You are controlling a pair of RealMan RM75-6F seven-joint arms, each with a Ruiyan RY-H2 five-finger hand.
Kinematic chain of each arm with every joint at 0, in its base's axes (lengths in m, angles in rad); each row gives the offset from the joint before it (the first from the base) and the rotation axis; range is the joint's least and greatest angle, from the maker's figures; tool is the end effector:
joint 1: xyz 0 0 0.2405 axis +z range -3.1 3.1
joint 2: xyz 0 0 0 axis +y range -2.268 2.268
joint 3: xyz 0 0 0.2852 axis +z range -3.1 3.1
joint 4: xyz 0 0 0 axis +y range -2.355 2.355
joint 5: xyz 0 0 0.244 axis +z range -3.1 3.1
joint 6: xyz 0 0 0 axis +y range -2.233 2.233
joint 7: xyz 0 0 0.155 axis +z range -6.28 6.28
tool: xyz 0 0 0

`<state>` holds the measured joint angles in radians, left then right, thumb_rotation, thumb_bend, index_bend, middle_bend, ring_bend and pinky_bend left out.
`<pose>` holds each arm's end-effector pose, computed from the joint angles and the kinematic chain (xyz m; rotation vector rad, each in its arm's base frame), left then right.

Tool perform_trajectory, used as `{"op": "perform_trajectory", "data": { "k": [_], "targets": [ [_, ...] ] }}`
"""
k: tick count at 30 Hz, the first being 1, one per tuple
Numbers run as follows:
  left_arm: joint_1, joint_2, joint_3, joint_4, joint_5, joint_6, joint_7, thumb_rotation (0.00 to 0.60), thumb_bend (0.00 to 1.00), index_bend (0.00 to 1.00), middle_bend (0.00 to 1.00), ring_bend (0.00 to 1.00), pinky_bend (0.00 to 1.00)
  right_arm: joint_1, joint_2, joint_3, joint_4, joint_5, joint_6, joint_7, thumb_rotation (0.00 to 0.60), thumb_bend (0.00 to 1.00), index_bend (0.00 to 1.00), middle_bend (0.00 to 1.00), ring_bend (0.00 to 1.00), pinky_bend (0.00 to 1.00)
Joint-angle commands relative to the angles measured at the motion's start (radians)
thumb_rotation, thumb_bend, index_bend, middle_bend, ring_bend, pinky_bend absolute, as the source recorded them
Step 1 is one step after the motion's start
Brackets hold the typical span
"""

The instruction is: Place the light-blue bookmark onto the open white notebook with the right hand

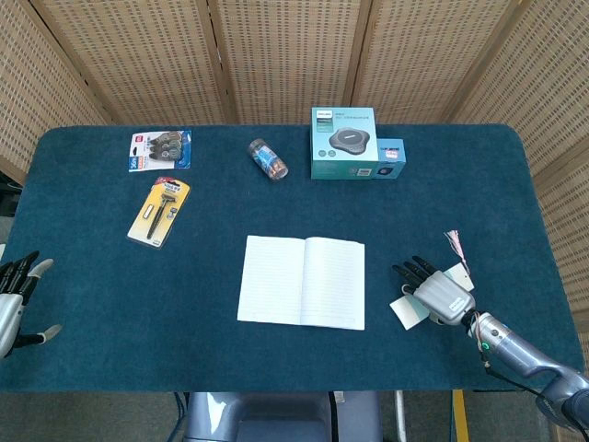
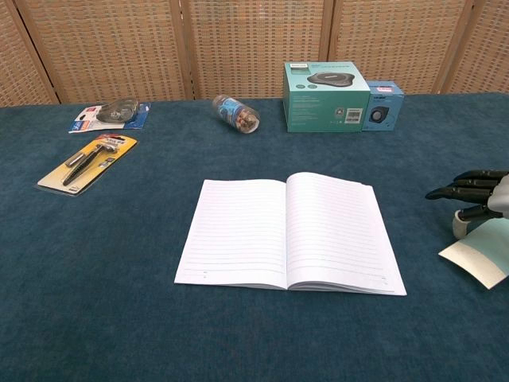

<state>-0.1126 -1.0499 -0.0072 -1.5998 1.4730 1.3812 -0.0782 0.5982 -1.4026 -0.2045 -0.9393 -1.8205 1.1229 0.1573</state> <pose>-0.3693 0.1962 0.1496 -1.4396 -1.0021 -0.8153 -0.3563 -0.3365 0.0251 2.2700 -0.4815 0.5998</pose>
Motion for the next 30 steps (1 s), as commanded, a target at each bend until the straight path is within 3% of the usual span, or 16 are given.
{"op": "perform_trajectory", "data": {
  "k": [1, 7, 17, 25, 30],
  "targets": [
    [0.0, 0.0, 0.0, 0.0, 0.0, 0.0, 0.0, 0.6, 0.0, 0.0, 0.0, 0.0, 0.0, -0.003, 0.008, 0.008, -0.006, 0.003, 0.02, 0.0, 0.6, 0.24, 0.68, 0.0, 0.0, 0.02],
    [0.0, 0.002, 0.0, -0.002, 0.001, 0.0, -0.002, 0.6, 0.0, 0.0, 0.0, 0.0, 0.0, -0.003, 0.034, 0.024, -0.032, 0.008, 0.055, 0.008, 0.6, 0.24, 0.69, 0.01, 0.0, 0.02],
    [0.004, 0.011, 0.004, 0.007, 0.002, -0.001, -0.039, 0.6, 0.0, 0.0, 0.0, 0.0, 0.0, 0.029, 0.132, 0.096, -0.203, 0.046, 0.077, -0.03, 0.6, 0.24, 0.69, 0.01, 0.0, 0.02],
    [0.008, 0.022, 0.003, 0.017, 0.01, 0.01, -0.08, 0.6, 0.0, 0.0, 0.0, 0.0, 0.0, 0.091, 0.199, 0.185, -0.394, 0.106, 0.013, -0.131, 0.6, 0.26, 0.69, 0.02, 0.0, 0.02],
    [0.012, 0.027, 0.004, 0.019, 0.014, 0.016, -0.1, 0.6, 0.0, 0.0, 0.0, 0.0, 0.0, 0.154, 0.225, 0.258, -0.524, 0.15, -0.059, -0.261, 0.6, 0.26, 0.69, 0.03, 0.0, 0.03]
  ]
}}
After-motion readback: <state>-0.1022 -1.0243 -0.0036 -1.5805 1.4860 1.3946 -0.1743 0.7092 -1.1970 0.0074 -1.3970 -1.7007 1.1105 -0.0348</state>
